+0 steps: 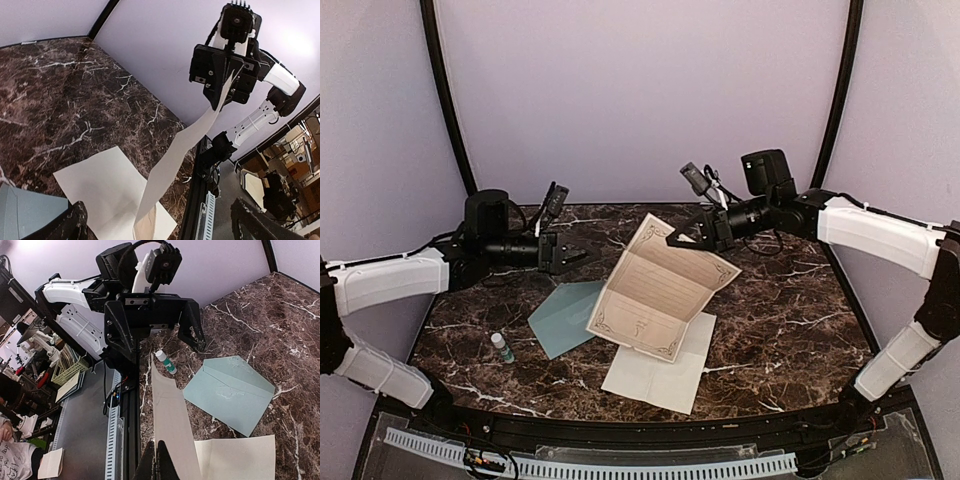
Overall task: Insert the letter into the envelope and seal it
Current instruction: Pick up the letter from the center of the board.
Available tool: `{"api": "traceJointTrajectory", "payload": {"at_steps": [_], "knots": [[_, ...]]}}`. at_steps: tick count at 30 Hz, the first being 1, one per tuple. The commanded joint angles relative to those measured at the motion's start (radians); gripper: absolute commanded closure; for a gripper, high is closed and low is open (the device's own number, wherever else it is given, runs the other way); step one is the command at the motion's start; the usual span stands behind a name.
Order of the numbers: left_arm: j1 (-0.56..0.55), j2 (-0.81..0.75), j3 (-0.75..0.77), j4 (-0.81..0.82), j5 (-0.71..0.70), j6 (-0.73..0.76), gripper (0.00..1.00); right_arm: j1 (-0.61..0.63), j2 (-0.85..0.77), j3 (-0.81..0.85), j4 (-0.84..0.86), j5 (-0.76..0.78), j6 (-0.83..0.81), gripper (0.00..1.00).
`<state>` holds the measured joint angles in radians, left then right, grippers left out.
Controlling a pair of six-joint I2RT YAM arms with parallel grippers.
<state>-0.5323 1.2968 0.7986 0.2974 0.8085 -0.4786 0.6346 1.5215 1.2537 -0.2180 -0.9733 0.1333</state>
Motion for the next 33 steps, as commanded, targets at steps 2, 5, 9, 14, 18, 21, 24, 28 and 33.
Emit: {"api": "traceJointTrajectory", "payload": {"at_steps": [2,5,9,14,18,21,24,28,33], "knots": [[-0.042,0.023,0.122,-0.047,0.04,0.155,0.01,0.019,-0.029,0.022,0.038,-0.044,0.043,1.0],[-0.072,0.032,0.141,-0.093,0.037,0.188,0.01,0.023,-0.044,0.031,0.047,-0.046,0.053,1.0],[-0.109,0.053,0.171,-0.198,0.012,0.255,0.05,0.026,-0.053,0.042,0.042,-0.042,0.055,1.0],[-0.126,0.058,0.186,-0.252,0.036,0.299,0.29,0.027,-0.064,0.041,0.045,-0.044,0.051,1.0],[-0.132,0.065,0.195,-0.257,0.068,0.303,0.38,0.027,-0.062,0.038,0.046,-0.042,0.049,1.0],[-0.142,0.076,0.203,-0.256,0.069,0.303,0.49,0.027,-0.059,0.037,0.045,-0.044,0.046,1.0],[-0.15,0.099,0.226,-0.275,0.07,0.311,0.55,0.027,-0.057,0.035,0.049,-0.045,0.047,1.0],[-0.16,0.118,0.244,-0.291,0.044,0.331,0.64,0.027,-0.057,0.029,0.06,-0.048,0.052,1.0],[-0.161,0.114,0.245,-0.291,0.014,0.334,0.94,0.027,-0.057,0.023,0.059,-0.055,0.052,1.0]]}}
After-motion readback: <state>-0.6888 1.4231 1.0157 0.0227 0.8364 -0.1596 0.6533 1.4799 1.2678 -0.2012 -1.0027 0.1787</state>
